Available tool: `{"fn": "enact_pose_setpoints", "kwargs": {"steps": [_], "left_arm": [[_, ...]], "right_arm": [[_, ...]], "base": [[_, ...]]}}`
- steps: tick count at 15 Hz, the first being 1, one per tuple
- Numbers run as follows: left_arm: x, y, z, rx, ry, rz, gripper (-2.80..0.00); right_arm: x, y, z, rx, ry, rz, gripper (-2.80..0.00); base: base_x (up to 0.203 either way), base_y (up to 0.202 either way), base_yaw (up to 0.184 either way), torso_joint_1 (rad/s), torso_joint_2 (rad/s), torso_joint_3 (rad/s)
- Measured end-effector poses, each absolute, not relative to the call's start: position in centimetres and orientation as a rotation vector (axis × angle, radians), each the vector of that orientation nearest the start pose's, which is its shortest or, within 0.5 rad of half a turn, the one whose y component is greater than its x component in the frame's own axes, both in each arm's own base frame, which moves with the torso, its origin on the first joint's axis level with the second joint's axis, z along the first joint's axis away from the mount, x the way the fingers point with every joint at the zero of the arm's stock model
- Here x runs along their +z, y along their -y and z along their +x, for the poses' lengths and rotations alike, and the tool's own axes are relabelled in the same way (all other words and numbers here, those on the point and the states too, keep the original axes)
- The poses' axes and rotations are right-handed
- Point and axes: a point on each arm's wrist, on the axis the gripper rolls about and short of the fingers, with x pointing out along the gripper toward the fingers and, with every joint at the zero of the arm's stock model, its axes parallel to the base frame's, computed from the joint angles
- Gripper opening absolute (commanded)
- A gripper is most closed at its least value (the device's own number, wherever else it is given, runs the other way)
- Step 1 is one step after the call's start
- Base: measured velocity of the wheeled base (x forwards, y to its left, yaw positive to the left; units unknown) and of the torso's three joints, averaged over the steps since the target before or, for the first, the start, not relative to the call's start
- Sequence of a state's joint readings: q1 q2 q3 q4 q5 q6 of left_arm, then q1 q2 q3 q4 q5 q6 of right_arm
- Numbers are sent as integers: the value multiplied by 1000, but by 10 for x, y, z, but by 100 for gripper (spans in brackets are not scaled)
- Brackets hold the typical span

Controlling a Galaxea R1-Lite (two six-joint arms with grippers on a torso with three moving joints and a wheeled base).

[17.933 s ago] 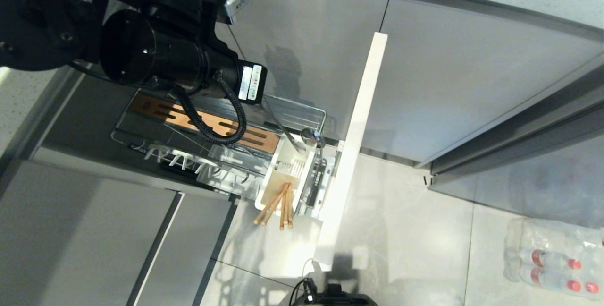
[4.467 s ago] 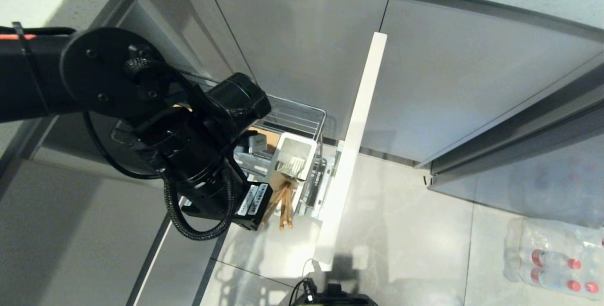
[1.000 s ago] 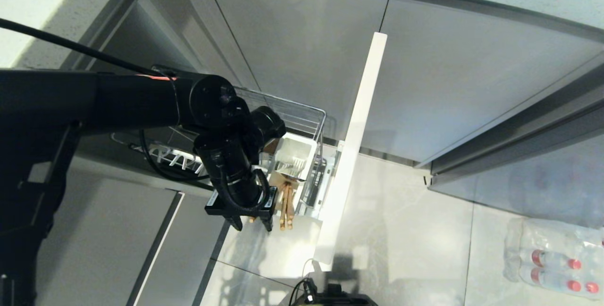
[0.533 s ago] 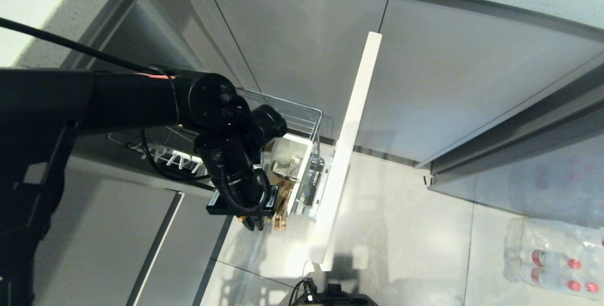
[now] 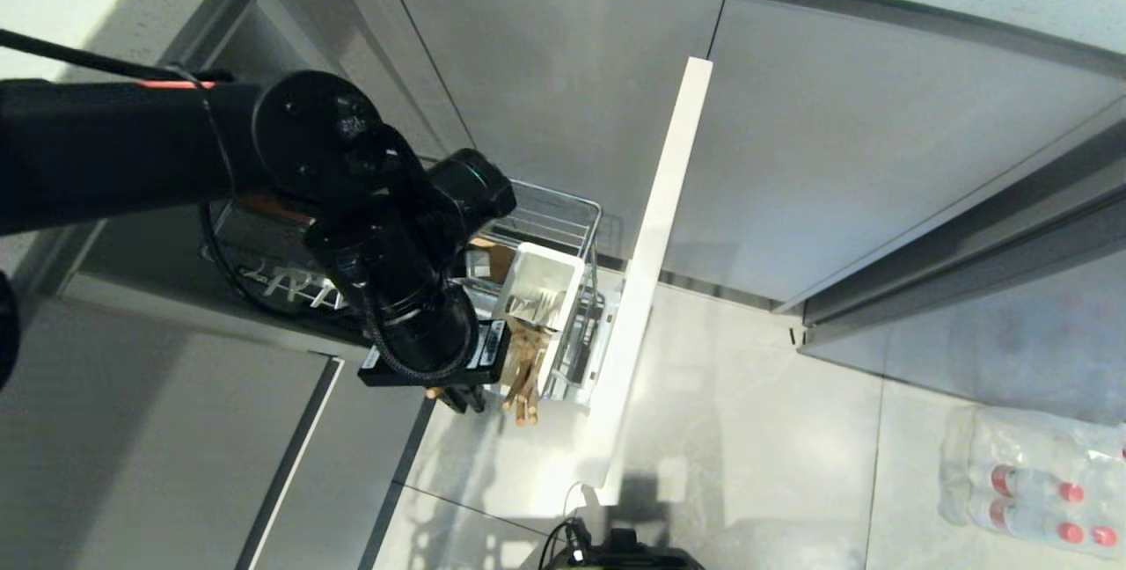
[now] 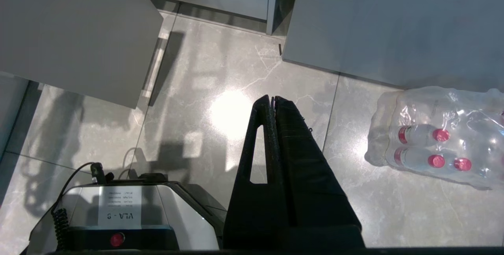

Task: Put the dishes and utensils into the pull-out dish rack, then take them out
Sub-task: Take the chopsticks out of the cupboard

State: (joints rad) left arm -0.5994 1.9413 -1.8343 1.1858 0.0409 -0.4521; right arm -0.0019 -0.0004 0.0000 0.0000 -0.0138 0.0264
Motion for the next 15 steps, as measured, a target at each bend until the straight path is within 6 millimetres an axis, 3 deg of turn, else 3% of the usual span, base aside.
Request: {"fn": "enact_pose_setpoints", "kwargs": {"steps": [15], "left_arm": [[306, 158, 196, -308, -1107, -45, -280]], "right_arm": [[75, 0, -23, -16, 1, 26, -280]], "base": [[0, 0, 0, 0, 0, 0]]}}
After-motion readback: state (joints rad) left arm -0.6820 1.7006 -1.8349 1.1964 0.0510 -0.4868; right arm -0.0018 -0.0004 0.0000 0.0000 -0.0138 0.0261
